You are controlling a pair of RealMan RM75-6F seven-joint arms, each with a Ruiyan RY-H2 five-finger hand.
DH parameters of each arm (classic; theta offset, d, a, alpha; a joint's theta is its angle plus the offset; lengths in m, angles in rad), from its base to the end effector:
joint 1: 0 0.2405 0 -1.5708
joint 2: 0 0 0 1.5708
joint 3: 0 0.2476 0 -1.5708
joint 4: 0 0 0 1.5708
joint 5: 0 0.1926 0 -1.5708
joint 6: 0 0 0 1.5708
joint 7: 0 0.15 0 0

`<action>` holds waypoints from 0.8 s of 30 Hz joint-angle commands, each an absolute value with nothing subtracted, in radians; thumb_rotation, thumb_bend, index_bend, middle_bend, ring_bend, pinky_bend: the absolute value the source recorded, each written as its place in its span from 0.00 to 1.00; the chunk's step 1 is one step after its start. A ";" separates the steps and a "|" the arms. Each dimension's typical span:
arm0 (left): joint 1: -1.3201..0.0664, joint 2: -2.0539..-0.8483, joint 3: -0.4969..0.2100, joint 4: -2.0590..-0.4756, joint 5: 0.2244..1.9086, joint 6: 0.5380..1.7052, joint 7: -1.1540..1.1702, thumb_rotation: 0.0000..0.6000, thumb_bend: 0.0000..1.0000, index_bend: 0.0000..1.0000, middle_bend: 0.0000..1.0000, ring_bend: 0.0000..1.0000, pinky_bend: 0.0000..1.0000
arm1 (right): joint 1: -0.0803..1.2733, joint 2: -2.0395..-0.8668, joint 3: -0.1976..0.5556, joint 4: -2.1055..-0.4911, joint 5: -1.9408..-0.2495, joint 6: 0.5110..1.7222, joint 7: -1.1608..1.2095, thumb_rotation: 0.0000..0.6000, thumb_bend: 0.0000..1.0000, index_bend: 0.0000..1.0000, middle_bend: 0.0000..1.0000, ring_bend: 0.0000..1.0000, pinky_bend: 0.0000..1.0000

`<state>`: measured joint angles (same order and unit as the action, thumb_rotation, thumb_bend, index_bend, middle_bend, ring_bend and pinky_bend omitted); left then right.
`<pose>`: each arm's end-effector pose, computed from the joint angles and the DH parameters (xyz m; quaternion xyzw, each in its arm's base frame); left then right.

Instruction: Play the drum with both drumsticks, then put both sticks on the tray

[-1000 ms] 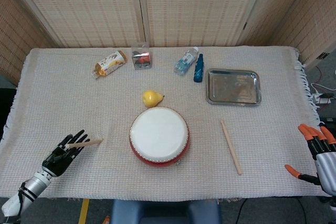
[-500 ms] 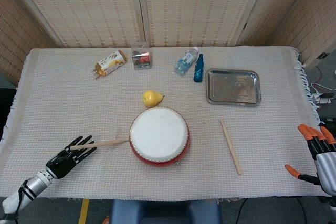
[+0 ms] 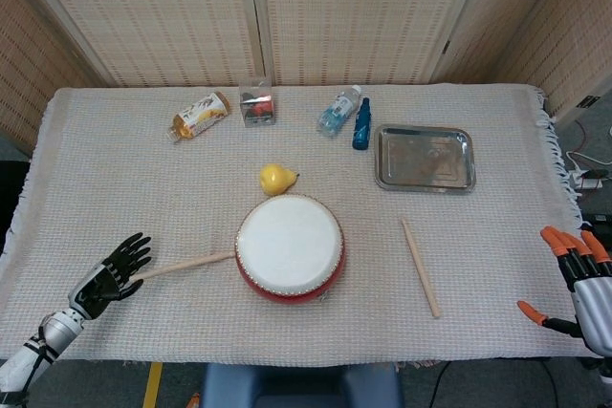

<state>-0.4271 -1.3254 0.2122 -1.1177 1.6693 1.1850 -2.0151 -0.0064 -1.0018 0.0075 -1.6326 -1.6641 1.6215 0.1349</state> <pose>-0.3242 0.2429 0.0779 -0.2269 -0.8438 -0.4842 0.0457 -0.2866 -0.1487 0.2064 0.6019 -0.3675 0.4302 0.5636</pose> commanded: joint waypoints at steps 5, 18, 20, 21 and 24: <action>-0.373 -1.268 0.135 -1.186 1.512 1.170 -1.484 1.00 0.35 0.10 0.00 0.00 0.00 | -0.005 -0.999 0.007 -1.637 -1.669 1.623 0.133 0.84 0.14 0.00 0.07 0.00 0.02; -0.363 -1.351 0.016 -1.455 1.307 1.226 -0.233 1.00 0.36 0.34 0.03 0.00 0.00 | 0.005 -1.000 0.003 -1.644 -1.686 1.614 0.127 0.84 0.14 0.00 0.07 0.00 0.02; -0.372 -1.383 0.003 -1.464 1.288 1.214 -0.148 1.00 0.36 0.34 0.03 0.00 0.00 | 0.003 -0.999 0.003 -1.644 -1.683 1.618 0.131 0.84 0.14 0.00 0.07 0.00 0.02; -0.375 -1.395 -0.002 -1.468 1.280 1.211 -0.120 1.00 0.36 0.34 0.03 0.00 0.00 | 0.001 -0.998 0.003 -1.643 -1.682 1.620 0.132 0.84 0.14 0.00 0.07 0.00 0.02; -0.384 -1.427 -0.015 -1.476 1.263 1.197 -0.049 1.00 0.35 0.35 0.03 0.00 0.00 | -0.003 -0.996 0.002 -1.641 -1.679 1.624 0.135 0.84 0.14 0.00 0.07 0.00 0.02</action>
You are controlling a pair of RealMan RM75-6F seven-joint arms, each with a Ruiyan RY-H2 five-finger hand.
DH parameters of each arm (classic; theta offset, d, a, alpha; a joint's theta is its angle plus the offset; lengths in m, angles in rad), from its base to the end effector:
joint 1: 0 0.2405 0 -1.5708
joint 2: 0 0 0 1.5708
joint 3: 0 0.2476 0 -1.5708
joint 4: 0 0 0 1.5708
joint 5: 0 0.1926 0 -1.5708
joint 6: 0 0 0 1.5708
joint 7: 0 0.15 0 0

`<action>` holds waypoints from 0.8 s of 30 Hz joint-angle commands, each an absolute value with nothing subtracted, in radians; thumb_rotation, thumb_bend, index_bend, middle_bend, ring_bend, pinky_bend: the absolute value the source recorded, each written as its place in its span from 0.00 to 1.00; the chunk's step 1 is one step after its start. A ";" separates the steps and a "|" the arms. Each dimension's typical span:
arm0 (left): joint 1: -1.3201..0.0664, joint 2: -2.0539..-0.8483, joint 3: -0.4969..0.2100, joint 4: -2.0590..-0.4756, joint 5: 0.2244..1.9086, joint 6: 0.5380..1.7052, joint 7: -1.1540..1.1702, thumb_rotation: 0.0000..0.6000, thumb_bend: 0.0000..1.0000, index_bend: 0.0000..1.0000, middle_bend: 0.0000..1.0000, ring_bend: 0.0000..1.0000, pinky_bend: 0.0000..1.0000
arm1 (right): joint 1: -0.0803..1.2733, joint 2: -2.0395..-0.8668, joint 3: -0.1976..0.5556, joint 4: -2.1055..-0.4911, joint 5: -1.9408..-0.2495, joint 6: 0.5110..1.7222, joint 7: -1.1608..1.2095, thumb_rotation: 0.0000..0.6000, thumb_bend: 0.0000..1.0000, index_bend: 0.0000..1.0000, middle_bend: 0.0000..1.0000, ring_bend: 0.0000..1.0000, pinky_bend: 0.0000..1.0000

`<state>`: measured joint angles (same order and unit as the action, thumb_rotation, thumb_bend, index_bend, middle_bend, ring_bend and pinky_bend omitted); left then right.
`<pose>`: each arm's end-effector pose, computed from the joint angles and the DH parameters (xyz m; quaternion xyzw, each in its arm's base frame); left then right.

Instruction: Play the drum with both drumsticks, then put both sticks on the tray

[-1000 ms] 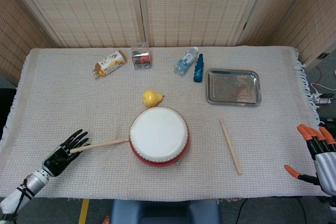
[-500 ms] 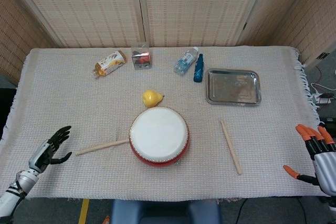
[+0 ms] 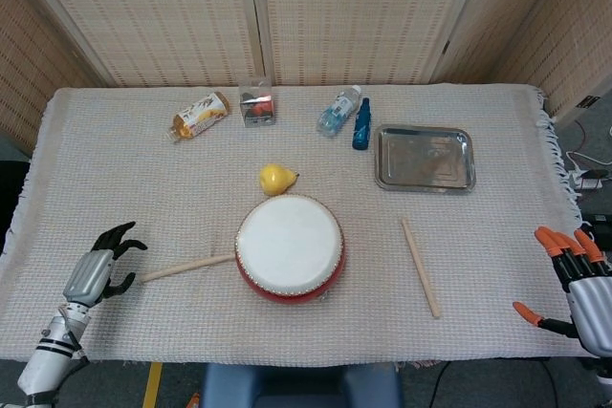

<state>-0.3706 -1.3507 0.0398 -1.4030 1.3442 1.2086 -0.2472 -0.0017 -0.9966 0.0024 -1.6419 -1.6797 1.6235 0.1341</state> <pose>-0.2941 0.2507 0.0739 -0.6124 -0.5166 -0.3914 0.4527 -0.2827 -0.1489 0.2056 0.6070 -0.3656 0.4341 0.5563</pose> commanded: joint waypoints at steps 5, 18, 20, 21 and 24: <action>-0.392 -1.471 -0.023 -1.489 1.243 1.182 0.056 1.00 0.36 0.36 0.03 0.00 0.00 | -0.003 -0.999 0.001 -1.637 -1.676 1.621 0.136 0.84 0.14 0.00 0.07 0.00 0.02; -0.384 -1.531 -0.043 -1.462 1.123 1.122 0.198 1.00 0.35 0.32 0.03 0.00 0.00 | -0.004 -0.999 -0.001 -1.637 -1.674 1.619 0.136 0.84 0.14 0.00 0.07 0.00 0.02; -0.381 -1.530 -0.045 -1.455 1.115 1.111 0.192 1.00 0.36 0.32 0.03 0.00 0.00 | -0.004 -0.999 -0.001 -1.637 -1.673 1.618 0.135 0.84 0.14 0.00 0.07 0.00 0.02; -0.380 -1.531 -0.046 -1.448 1.112 1.110 0.195 1.00 0.36 0.32 0.03 0.00 0.00 | -0.003 -0.999 -0.001 -1.637 -1.673 1.618 0.135 0.84 0.14 0.00 0.07 0.00 0.02; -0.378 -1.544 -0.051 -1.423 1.099 1.110 0.209 1.00 0.35 0.33 0.03 0.00 0.00 | -0.002 -1.000 -0.001 -1.638 -1.675 1.615 0.133 0.84 0.14 0.00 0.07 0.00 0.02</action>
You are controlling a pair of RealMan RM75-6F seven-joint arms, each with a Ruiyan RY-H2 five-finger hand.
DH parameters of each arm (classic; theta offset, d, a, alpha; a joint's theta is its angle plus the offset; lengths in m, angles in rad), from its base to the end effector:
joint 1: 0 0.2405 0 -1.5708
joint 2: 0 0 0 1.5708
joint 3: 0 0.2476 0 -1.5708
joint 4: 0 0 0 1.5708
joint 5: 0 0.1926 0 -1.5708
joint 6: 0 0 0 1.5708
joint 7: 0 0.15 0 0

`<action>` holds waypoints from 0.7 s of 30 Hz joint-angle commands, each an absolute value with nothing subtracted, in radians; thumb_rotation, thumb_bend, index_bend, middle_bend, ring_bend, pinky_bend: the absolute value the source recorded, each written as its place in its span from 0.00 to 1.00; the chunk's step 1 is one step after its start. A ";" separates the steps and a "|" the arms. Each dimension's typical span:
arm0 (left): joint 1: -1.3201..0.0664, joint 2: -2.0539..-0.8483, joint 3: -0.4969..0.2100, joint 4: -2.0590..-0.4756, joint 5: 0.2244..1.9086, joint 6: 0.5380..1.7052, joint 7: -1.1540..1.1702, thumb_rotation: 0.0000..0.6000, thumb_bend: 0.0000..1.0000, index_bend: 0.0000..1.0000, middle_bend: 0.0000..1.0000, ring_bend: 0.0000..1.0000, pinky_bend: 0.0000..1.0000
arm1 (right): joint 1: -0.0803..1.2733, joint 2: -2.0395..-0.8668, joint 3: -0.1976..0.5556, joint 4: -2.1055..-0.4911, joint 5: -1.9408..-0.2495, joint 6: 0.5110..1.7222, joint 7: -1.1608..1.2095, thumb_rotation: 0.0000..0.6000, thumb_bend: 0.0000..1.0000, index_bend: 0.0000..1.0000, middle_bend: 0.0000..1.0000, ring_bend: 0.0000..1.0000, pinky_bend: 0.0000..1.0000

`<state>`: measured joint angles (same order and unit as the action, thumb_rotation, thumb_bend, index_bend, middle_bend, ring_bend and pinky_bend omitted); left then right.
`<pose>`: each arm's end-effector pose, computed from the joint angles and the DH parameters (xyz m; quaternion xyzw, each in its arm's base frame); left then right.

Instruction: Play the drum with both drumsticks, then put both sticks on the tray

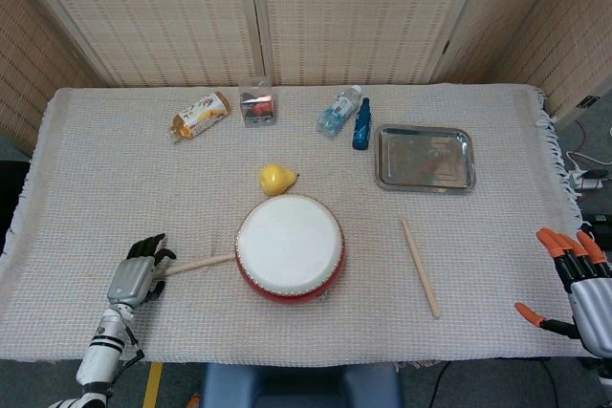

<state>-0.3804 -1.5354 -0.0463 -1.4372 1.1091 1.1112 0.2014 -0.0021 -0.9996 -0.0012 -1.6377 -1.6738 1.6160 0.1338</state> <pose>-0.2759 0.2522 0.0097 -0.6325 -0.5160 -0.3004 0.4934 -0.2850 -0.1482 0.2041 0.6073 -0.3698 0.4291 0.5571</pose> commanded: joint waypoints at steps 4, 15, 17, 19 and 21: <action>-0.377 -1.553 -0.062 -1.405 1.087 1.101 0.206 1.00 0.36 0.38 0.04 0.00 0.00 | -0.001 -0.999 -0.002 -1.642 -1.675 1.614 0.130 0.84 0.14 0.00 0.07 0.00 0.02; -0.366 -1.570 -0.069 -1.370 1.115 1.110 0.184 1.00 0.37 0.56 0.13 0.00 0.00 | -0.001 -0.996 -0.001 -1.646 -1.672 1.613 0.128 0.84 0.14 0.00 0.07 0.00 0.02; -0.361 -1.567 -0.064 -1.363 1.124 1.110 0.179 1.00 0.37 0.58 0.14 0.00 0.00 | 0.000 -0.995 -0.001 -1.648 -1.672 1.612 0.127 0.84 0.14 0.00 0.07 0.00 0.02; -0.356 -1.559 -0.059 -1.359 1.130 1.105 0.166 1.00 0.37 0.58 0.14 0.00 0.00 | 0.001 -0.995 -0.001 -1.649 -1.673 1.611 0.126 0.83 0.14 0.00 0.07 0.00 0.02; -0.349 -1.550 -0.055 -1.357 1.140 1.105 0.147 1.00 0.37 0.59 0.14 0.00 0.00 | 0.001 -0.995 -0.001 -1.650 -1.672 1.611 0.126 0.83 0.14 0.00 0.07 0.00 0.02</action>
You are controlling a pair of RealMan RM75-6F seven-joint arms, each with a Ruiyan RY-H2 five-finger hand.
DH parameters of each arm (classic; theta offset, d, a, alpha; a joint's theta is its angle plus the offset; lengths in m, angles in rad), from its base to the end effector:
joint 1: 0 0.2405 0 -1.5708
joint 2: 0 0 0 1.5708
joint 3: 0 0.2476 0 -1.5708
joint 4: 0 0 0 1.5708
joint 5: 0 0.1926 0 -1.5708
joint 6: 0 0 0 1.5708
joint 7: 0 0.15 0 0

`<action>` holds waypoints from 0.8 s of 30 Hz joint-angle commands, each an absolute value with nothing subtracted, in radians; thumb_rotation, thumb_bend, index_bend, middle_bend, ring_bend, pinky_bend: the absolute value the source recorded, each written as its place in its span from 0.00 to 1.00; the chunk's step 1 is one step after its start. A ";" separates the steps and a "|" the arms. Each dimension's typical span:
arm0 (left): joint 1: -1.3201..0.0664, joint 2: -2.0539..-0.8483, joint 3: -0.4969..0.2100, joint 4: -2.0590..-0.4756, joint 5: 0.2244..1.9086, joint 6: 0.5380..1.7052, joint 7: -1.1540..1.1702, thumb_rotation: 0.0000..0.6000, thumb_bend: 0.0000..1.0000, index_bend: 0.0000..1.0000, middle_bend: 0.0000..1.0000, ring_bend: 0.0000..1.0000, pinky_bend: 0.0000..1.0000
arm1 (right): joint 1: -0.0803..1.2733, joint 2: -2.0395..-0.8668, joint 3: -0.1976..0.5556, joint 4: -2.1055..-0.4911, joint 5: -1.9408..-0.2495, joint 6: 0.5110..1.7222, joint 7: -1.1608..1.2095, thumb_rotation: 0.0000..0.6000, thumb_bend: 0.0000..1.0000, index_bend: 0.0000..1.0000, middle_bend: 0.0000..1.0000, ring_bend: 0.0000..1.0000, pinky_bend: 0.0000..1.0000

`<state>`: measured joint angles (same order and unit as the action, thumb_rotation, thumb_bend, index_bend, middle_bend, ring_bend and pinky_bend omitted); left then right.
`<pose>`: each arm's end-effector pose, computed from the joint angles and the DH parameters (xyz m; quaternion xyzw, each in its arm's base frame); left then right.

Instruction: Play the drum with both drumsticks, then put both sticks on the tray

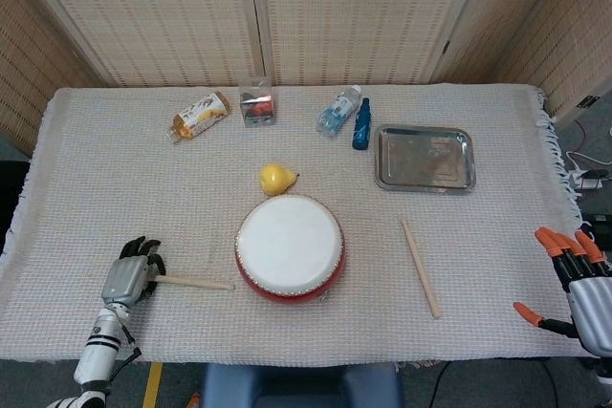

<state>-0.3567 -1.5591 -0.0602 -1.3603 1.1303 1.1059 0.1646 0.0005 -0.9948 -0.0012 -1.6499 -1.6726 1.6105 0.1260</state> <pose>-0.2905 0.2530 0.0103 -0.6221 -0.5148 -0.2992 0.5084 -0.2833 -0.1490 0.2039 0.6082 -0.3706 0.4279 0.5565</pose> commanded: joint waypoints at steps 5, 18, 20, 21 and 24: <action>-0.319 -1.515 -0.038 -1.346 1.184 1.128 0.085 1.00 0.37 0.59 0.15 0.00 0.00 | 0.001 -0.995 -0.001 -1.653 -1.674 1.610 0.123 0.84 0.14 0.00 0.07 0.00 0.02; -0.281 -1.456 -0.016 -1.345 1.235 1.134 0.025 1.00 0.37 0.33 0.09 0.00 0.00 | 0.009 -1.001 -0.002 -1.652 -1.673 1.596 0.124 0.84 0.14 0.00 0.07 0.00 0.02; -0.280 -1.450 -0.012 -1.369 1.258 1.144 0.024 1.00 0.37 0.30 0.08 0.00 0.00 | 0.009 -1.000 -0.002 -1.652 -1.674 1.597 0.125 0.84 0.14 0.00 0.07 0.00 0.02; -0.279 -1.448 -0.010 -1.379 1.270 1.152 0.028 1.00 0.37 0.30 0.08 0.00 0.00 | 0.009 -1.000 -0.002 -1.651 -1.674 1.598 0.126 0.84 0.14 0.00 0.07 0.00 0.02; -0.277 -1.455 -0.004 -1.408 1.313 1.189 0.054 1.00 0.37 0.34 0.08 0.00 0.00 | 0.007 -0.998 -0.002 -1.650 -1.672 1.601 0.129 0.84 0.14 0.00 0.07 0.00 0.02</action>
